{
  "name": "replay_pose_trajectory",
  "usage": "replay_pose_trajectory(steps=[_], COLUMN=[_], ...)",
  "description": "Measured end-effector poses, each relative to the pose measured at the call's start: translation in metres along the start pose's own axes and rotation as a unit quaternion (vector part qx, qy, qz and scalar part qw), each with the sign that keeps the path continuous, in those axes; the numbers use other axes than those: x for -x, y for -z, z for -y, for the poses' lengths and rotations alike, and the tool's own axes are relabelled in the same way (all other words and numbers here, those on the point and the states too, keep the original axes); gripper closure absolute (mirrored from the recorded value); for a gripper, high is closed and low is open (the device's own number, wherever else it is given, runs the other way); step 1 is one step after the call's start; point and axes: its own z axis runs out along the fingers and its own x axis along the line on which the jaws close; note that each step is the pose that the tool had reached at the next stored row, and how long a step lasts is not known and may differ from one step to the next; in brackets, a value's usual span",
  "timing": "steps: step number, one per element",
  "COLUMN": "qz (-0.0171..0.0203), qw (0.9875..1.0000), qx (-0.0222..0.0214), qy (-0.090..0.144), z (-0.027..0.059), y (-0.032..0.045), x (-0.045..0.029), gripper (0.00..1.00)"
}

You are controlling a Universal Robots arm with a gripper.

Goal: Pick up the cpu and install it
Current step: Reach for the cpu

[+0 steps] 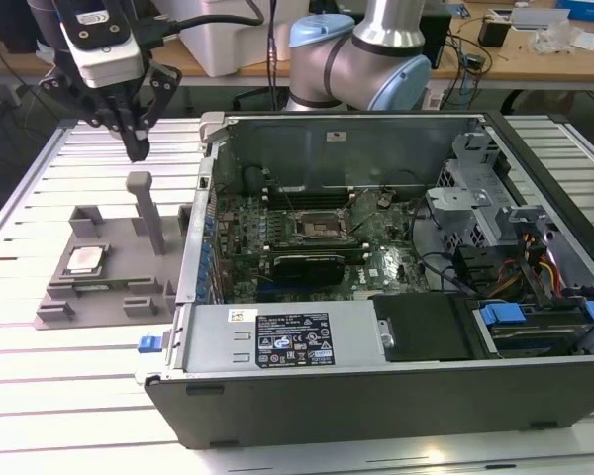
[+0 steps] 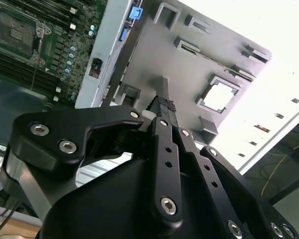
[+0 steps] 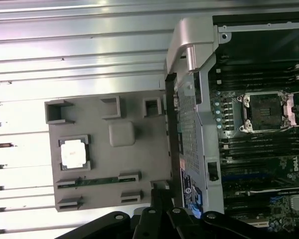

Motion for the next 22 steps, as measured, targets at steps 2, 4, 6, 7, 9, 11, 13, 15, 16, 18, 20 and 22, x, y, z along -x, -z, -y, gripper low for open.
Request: replay_pose_trajectory(steps=[2,4,6,7,9,11,13,15,16,18,20,22], qz=[0.0000,0.0000,0.0000,0.0000,0.0001,0.0001,0.0001,0.0001,0.0001,0.0002,0.0002,0.0002], qw=[1.0000,1.0000,1.0000,1.0000,1.0000,1.0000,1.0000,1.0000,1.0000,1.0000,1.0000,1.0000], qx=[0.0000,0.0000,0.0000,0.0000,0.0000,0.0000,0.0000,0.0000,0.0000,0.0000,0.0000,0.0000], qy=[0.000,0.000,0.000,0.000,0.000,0.000,0.000,0.000,0.000,0.000,0.000,0.000], z=[0.0002,0.0004,0.0007,0.0010,0.0018,0.0027,0.0038,0.0047,0.0052,0.0062,0.0069,0.0079], y=[0.0001,0.0002,0.0003,0.0003,0.0006,0.0010,0.0014,0.0017,0.0019,0.0022,0.0025,0.0028], x=[-0.0033,-0.0069,-0.0118,-0.0150,-0.0248,-0.0378,-0.0527,-0.0649,-0.0718,-0.0849,-0.0937,-0.1076], gripper=[0.89,0.89,0.89,0.89,0.89,0.89,0.89,0.89,0.89,0.89,0.89,0.89])
